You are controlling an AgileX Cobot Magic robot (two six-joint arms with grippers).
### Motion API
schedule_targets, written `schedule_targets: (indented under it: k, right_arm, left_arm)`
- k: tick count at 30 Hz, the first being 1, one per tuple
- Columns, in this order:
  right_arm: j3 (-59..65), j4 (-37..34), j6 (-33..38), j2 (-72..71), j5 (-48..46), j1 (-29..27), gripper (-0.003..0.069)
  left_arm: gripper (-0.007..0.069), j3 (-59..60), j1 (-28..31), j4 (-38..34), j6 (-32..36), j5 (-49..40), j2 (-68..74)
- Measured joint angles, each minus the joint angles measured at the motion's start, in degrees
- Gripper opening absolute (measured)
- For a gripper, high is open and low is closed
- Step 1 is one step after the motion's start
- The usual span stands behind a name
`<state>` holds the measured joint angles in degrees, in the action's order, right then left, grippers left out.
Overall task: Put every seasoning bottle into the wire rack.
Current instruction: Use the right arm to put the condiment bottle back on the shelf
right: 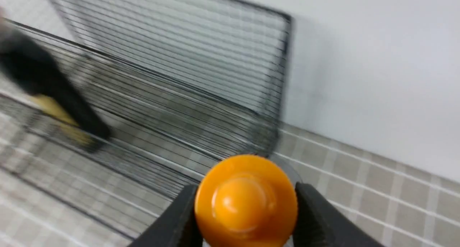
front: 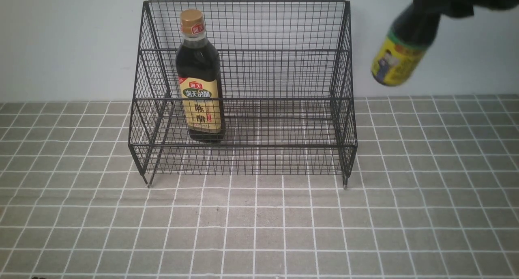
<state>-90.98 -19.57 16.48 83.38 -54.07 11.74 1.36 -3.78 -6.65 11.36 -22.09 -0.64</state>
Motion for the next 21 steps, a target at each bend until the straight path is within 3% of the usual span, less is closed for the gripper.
schedule_targets:
  k: [3, 7, 21]
  right_arm:
    - [-0.85, -6.83, 5.78, 1.02, -0.74, 2.54, 0.03]
    - [-0.85, -9.55, 8.66, 3.6, -0.32, 6.55, 0.03]
    - [-0.85, -5.0, 9.36, 16.21, 1.94, 10.09, 0.03]
  left_arm:
    - [-0.0007, 0.0, 0.0, 0.0, 0.0, 0.0, 0.0]
    - [-0.0007, 0.0, 0.0, 0.0, 0.0, 0.0, 0.0]
    - [-0.0007, 0.0, 0.0, 0.0, 0.0, 0.0, 0.0]
